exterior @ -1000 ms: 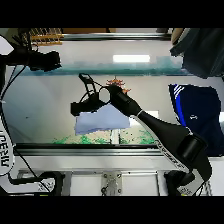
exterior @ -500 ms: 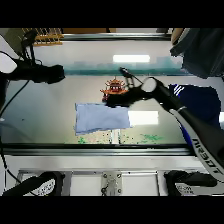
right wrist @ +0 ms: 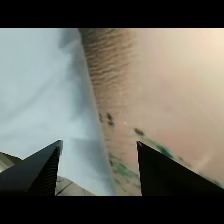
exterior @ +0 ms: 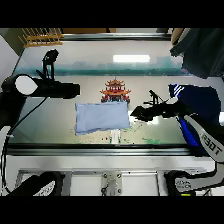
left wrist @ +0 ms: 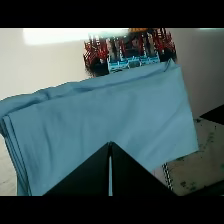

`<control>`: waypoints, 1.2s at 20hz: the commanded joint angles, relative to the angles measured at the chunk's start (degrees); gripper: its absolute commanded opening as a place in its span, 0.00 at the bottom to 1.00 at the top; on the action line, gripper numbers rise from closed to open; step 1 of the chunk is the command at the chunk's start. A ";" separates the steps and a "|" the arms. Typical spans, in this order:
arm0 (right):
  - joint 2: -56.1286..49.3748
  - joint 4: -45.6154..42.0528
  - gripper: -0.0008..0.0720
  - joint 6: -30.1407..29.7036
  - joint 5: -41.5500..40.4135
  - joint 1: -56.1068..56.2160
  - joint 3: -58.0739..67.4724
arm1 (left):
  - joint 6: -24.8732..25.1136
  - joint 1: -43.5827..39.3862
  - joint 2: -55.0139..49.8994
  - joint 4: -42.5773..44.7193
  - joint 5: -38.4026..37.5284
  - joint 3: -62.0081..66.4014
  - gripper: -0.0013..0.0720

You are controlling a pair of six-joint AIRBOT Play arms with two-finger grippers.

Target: Fold the clothes and pants, and hang the long-sleeved shirts on hangers.

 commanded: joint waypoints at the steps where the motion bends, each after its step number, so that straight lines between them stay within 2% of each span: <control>1: -5.09 12.02 0.71 -8.98 -0.37 5.44 2.05 | -0.13 -0.94 0.37 -0.07 0.57 -0.66 0.03; 5: -9.33 12.11 0.71 -8.90 -0.55 13.42 8.57 | -0.15 -0.94 0.37 -0.09 0.28 -0.66 0.03; 6: -9.79 12.09 0.68 -8.94 -0.66 14.49 9.49 | -0.13 -0.94 0.37 -0.09 -0.07 -0.66 0.03; 7: -9.88 12.09 0.39 -8.96 -1.27 15.06 9.94 | -0.15 -0.94 0.37 -0.09 -0.31 -0.66 0.03; 8: -9.86 12.07 0.16 -8.94 -1.44 15.17 10.25 | -0.15 -0.94 0.37 -0.09 -0.50 -0.68 0.03; 9: -9.55 11.96 0.07 -8.94 -1.40 14.84 10.60 | -0.15 -0.94 0.37 -0.09 -0.50 -0.68 0.03; 10: -8.50 10.64 0.02 -8.90 -1.42 13.81 11.10 | -0.15 -0.94 0.39 -0.09 -0.52 -0.66 0.03; 12: -5.27 4.11 0.02 -5.70 -1.46 9.57 13.49 | -0.13 -0.94 0.37 -0.07 -1.11 -0.68 0.03; 15: 0.31 -12.31 0.02 6.75 -1.42 -1.42 20.04 | -0.15 -0.94 0.37 -0.09 -1.38 -0.68 0.03; 17: 3.41 -19.19 0.02 12.52 -1.40 -10.03 24.52 | -0.15 -0.94 0.37 -0.17 -1.36 -0.68 0.03; 20: 5.66 -19.52 0.02 14.97 -1.40 -22.08 30.40 | -0.17 -0.94 0.35 -0.42 -1.33 -0.68 0.03; 24: 5.73 -19.47 0.02 16.72 -2.67 -32.61 35.17 | -0.81 -0.94 0.35 -0.42 -1.33 -0.68 0.03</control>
